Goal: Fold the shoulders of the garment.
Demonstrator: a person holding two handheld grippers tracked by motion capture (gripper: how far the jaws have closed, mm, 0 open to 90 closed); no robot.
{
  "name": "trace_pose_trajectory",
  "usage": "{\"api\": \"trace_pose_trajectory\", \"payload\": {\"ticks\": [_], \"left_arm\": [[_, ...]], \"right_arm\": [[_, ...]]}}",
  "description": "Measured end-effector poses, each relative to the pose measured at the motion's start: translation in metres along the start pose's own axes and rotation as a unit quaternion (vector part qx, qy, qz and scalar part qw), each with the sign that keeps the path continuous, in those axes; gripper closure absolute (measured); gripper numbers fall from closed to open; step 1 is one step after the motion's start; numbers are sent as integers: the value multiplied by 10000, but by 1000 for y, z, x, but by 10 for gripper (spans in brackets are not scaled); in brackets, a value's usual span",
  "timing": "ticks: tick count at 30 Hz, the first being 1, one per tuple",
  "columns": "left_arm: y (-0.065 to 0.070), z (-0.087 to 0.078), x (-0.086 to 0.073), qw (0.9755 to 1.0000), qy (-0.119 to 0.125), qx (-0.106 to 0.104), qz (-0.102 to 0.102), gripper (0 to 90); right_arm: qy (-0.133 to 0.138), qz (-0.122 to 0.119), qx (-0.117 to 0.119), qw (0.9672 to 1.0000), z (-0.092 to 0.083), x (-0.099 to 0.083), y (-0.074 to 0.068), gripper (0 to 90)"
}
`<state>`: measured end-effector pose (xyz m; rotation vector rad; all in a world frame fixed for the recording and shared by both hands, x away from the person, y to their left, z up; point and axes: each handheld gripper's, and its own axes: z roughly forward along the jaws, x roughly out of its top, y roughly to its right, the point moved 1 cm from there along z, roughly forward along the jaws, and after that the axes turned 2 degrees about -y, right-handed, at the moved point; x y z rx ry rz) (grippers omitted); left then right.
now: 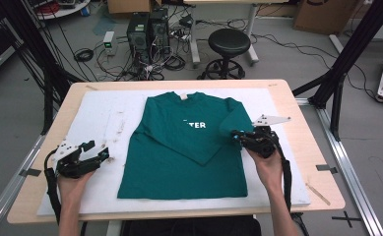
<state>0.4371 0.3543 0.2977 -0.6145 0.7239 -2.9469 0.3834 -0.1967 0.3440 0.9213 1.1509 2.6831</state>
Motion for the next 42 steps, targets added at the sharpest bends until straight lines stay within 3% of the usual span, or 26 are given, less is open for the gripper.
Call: {"api": "trace_pose_trajectory", "payload": {"ticks": [9, 13, 17, 26, 30, 42], "left_arm": [[-2, 0, 0, 9999, 11, 50, -129, 315], [-1, 0, 0, 10000, 14, 55, -78, 315], [-1, 0, 0, 9999, 14, 57, -107, 315], [-1, 0, 0, 9999, 13, 53, -98, 315], [-1, 0, 0, 9999, 15, 58, -95, 315], [-1, 0, 0, 9999, 10, 59, -94, 315]], "right_arm": [[-24, -73, 245, 9997, 21, 14, -22, 878], [64, -118, 491, 9987, 33, 21, -39, 878], [97, -290, 564, 9979, 46, 27, -58, 878], [-212, -464, 781, 9956, 86, 31, -88, 878], [-282, -519, 844, 9947, 95, 32, -93, 878], [-284, -366, 1121, 9926, 118, 32, -100, 877]]}}
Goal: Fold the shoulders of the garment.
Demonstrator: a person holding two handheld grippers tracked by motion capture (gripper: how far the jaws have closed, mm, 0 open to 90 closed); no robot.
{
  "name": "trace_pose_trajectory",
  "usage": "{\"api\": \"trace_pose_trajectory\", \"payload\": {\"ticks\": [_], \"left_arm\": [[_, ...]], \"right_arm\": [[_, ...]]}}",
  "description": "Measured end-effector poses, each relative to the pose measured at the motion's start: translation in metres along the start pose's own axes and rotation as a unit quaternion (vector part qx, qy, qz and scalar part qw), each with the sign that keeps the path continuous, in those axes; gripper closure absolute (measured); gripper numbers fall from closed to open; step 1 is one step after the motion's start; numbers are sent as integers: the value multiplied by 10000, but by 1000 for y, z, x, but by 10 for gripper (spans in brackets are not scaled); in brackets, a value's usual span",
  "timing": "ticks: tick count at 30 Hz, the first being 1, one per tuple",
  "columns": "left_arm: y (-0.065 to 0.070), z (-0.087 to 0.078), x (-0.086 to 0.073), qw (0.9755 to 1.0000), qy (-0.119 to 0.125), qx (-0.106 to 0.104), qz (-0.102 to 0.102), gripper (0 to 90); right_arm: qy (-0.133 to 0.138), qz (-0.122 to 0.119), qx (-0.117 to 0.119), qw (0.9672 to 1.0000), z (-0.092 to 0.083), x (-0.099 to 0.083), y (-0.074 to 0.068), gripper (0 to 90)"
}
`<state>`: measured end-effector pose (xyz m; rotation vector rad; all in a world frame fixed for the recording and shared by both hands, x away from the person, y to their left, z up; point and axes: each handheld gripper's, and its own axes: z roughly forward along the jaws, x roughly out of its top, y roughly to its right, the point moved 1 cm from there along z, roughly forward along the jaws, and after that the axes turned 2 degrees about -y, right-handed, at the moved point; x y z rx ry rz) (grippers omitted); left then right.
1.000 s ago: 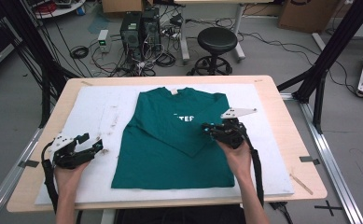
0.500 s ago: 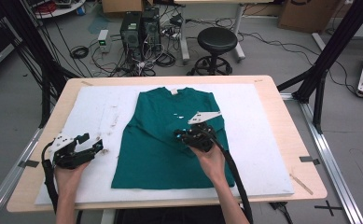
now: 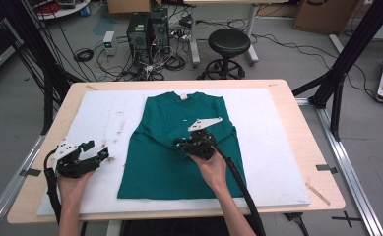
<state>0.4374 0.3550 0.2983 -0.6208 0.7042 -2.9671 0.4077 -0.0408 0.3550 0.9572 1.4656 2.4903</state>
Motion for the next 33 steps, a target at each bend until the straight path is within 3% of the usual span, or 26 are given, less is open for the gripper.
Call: {"api": "trace_pose_trajectory", "payload": {"ticks": [5, 16, 18, 22, 29, 33], "left_arm": [[0, 0, 0, 10000, -2, 1, 2, 315], [0, 0, 0, 10000, -8, 2, 10, 315], [0, 0, 0, 10000, -11, -1, 16, 315], [0, 0, 0, 10000, -13, -7, 5, 315], [0, 0, 0, 10000, -17, -9, 19, 315], [0, 0, 0, 10000, -19, -10, 42, 315]], "right_arm": [[-80, -63, 119, 9999, 11, -2, -4, 877], [-133, -136, 263, 9995, 15, -4, -7, 852], [-119, -108, 289, 9995, 16, -4, -7, 715], [-116, -94, 178, 9997, 13, -4, -7, 571], [-177, -49, 35, 9998, 5, -6, -3, 522], [-241, -56, -195, 9995, 0, -9, 0, 376]]}}
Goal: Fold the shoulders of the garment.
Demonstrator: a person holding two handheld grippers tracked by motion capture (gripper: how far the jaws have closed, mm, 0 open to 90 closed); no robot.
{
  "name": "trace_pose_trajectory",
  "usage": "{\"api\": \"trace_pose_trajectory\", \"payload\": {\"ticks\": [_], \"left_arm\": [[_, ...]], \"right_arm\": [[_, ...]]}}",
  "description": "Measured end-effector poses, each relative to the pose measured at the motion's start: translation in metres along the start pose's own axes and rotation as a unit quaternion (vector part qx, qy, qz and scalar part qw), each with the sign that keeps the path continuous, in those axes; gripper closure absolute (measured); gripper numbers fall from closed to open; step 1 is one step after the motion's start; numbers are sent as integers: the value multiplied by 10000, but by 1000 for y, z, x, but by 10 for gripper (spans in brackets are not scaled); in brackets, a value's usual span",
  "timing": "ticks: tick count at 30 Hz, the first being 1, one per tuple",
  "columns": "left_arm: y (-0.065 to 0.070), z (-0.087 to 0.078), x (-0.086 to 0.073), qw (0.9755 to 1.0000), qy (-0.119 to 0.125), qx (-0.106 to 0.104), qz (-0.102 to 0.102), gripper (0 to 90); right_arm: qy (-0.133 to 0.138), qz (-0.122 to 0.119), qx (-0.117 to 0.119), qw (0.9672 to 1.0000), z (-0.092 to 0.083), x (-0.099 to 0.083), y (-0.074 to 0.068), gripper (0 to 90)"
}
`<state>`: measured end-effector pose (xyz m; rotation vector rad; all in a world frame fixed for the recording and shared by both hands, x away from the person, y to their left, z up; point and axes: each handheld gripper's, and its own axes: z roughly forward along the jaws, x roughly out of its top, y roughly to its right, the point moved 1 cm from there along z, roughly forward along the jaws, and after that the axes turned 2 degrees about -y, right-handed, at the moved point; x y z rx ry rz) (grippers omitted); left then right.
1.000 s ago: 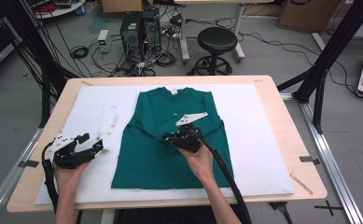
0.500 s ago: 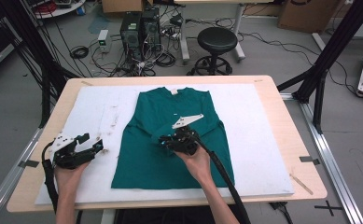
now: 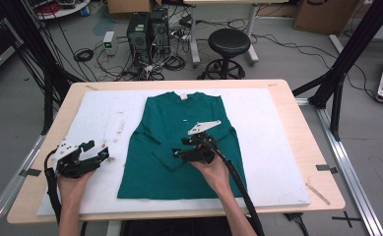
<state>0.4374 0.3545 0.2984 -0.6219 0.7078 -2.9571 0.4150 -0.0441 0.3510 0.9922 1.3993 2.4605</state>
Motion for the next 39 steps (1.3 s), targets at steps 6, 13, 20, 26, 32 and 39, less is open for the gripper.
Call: {"api": "trace_pose_trajectory", "payload": {"ticks": [6, 13, 20, 26, 32, 39], "left_arm": [[1, 0, 0, 10000, 11, -13, 46, 315], [2, -1, 0, 9999, 54, -59, 122, 315], [2, -1, 0, 9999, 53, -52, 99, 314], [2, -1, 0, 9999, 49, -40, 119, 314], [4, -1, 0, 9998, 49, -2, 198, 314], [9, -2, 1, 9996, -68, -28, 287, 314]], "right_arm": [[117, -363, -996, 9943, -18, -8, 2, 219], [697, -37, -1263, 9895, -64, -33, 24, 213], [1230, 390, -1510, 9801, -108, -75, 60, 213], [1414, 458, -1777, 9728, -130, -95, 76, 213], [1458, 594, -1889, 9693, -139, -111, 86, 213], [1360, 659, -1960, 9689, -141, -121, 92, 213]]}}
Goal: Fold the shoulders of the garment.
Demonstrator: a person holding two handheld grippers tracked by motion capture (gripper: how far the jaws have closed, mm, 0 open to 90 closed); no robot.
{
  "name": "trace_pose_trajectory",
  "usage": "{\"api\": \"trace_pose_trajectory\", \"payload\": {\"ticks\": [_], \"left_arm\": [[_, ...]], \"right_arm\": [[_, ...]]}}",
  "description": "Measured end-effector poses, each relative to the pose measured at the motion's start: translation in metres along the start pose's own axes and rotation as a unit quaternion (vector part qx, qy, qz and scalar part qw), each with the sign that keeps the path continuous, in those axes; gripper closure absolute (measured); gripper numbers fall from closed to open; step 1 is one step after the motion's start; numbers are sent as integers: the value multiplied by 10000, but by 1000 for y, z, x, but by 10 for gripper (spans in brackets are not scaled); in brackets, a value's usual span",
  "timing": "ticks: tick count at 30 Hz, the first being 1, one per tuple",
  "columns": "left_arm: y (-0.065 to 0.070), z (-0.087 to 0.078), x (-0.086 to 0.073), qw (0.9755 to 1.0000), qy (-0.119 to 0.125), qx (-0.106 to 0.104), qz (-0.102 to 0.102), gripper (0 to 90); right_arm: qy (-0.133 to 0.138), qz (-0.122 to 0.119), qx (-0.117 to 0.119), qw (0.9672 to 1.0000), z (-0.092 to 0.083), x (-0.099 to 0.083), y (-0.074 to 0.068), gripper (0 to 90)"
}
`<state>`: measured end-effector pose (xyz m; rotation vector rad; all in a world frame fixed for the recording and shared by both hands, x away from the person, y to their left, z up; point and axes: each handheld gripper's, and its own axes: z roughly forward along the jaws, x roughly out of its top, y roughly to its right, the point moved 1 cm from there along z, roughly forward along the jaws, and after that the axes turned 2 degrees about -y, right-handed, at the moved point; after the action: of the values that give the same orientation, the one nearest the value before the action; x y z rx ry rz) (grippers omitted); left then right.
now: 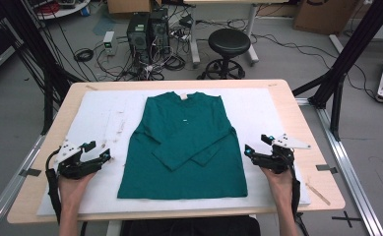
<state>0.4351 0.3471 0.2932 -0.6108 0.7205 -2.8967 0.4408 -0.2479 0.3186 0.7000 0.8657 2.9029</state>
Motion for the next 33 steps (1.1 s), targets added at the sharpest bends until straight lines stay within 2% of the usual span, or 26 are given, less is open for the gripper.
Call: {"api": "trace_pose_trajectory", "payload": {"ticks": [3, 9, 11, 16, 19, 22, 26, 33], "left_arm": [[4, -3, 3, 9999, 4, -64, 82, 314], [10, -12, 11, 9993, 275, -168, 168, 314], [12, -13, 13, 9991, 300, -229, 197, 314], [20, -15, 20, 9987, 203, -399, 261, 314], [27, -13, 24, 9980, 13, -537, 338, 316], [34, -11, 26, 9968, -109, -635, 471, 320], [45, -8, 29, 9952, -218, -644, 703, 321], [48, -1, 25, 9949, -250, -724, 663, 322]], "right_arm": [[-89, 61, -22, 9999, 2, -5, 2, 213], [-161, 87, -88, 9998, 2, -10, 4, 213], [-171, 84, -90, 9998, 2, -11, 5, 213], [-202, 94, -27, 9997, 2, -11, 4, 213], [-201, 70, 9, 9998, 3, -10, 3, 213], [-190, 69, 40, 9998, 2, -9, 1, 214], [-144, 18, 97, 9998, 2, -5, -1, 213], [-64, -19, 42, 10000, 3, -1, -4, 213]]}}
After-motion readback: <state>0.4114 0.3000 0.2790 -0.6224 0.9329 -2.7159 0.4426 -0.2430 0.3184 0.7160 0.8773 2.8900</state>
